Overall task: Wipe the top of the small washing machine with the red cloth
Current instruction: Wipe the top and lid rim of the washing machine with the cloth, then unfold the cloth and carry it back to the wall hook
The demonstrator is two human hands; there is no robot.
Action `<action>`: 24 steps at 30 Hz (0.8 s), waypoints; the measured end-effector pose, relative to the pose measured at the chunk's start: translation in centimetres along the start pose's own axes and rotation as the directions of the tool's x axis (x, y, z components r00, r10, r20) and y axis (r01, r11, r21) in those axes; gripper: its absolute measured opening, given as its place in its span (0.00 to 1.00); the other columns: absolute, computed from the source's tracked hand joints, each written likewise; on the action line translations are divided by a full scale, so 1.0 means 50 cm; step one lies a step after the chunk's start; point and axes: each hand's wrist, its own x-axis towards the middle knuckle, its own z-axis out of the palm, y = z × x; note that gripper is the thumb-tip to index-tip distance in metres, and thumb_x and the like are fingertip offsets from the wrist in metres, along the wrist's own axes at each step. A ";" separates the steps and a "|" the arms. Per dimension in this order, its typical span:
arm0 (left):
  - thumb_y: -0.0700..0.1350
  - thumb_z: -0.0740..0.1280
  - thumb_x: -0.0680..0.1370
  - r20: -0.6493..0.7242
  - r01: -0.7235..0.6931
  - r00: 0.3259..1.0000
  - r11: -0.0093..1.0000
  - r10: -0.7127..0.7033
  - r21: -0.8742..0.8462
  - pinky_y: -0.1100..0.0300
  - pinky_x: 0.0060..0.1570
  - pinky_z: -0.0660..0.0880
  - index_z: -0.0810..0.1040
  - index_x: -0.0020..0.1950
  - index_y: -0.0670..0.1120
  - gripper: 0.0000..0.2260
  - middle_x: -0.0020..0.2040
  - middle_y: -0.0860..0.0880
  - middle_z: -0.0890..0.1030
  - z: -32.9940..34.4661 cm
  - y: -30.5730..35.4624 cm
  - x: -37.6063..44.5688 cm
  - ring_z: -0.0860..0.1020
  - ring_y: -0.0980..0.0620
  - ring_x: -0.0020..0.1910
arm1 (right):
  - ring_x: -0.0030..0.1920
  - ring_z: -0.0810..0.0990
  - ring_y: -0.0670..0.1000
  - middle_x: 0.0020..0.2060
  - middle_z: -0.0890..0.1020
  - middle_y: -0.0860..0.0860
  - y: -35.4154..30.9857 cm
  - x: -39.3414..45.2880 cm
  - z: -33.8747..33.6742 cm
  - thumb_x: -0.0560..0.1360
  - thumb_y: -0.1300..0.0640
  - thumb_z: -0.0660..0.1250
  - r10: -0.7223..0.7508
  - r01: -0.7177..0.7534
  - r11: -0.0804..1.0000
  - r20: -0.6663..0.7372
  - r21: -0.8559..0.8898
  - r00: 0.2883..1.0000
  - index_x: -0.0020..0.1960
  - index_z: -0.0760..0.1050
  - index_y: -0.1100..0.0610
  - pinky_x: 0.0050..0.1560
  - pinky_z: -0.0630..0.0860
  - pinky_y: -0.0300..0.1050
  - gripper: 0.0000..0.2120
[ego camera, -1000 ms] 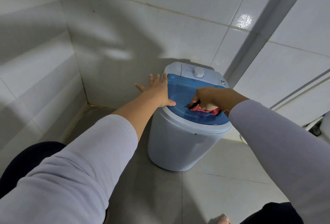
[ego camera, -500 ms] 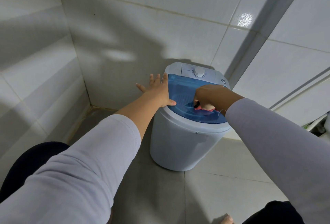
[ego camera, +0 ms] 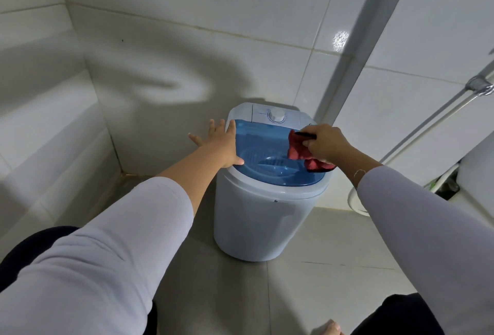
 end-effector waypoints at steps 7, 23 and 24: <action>0.61 0.68 0.73 -0.149 -0.234 0.970 0.901 0.191 -0.365 0.41 0.71 0.58 0.73 0.68 0.53 0.25 0.75 0.50 0.65 -0.049 0.040 -0.003 0.59 0.46 0.76 | 0.39 0.75 0.49 0.44 0.78 0.56 -0.024 -0.012 -0.062 0.77 0.63 0.63 0.000 0.011 0.871 -0.022 0.491 1.000 0.64 0.73 0.54 0.36 0.73 0.39 0.16; 0.47 0.63 0.79 -0.257 -0.400 0.916 0.741 0.307 -0.540 0.60 0.50 0.72 0.78 0.56 0.47 0.08 0.53 0.48 0.80 -0.213 0.118 -0.053 0.77 0.49 0.51 | 0.59 0.69 0.49 0.64 0.71 0.53 -0.064 -0.038 -0.125 0.73 0.55 0.70 -0.103 0.144 0.820 -0.103 0.555 0.989 0.71 0.66 0.44 0.60 0.72 0.51 0.29; 0.47 0.62 0.80 -0.259 -0.400 0.916 0.747 0.306 -0.531 0.59 0.52 0.73 0.77 0.56 0.47 0.08 0.54 0.47 0.80 -0.220 0.118 -0.052 0.77 0.48 0.53 | 0.59 0.69 0.48 0.64 0.71 0.53 -0.068 -0.038 -0.127 0.73 0.55 0.71 -0.127 0.180 0.808 -0.133 0.561 0.983 0.70 0.69 0.46 0.61 0.71 0.50 0.26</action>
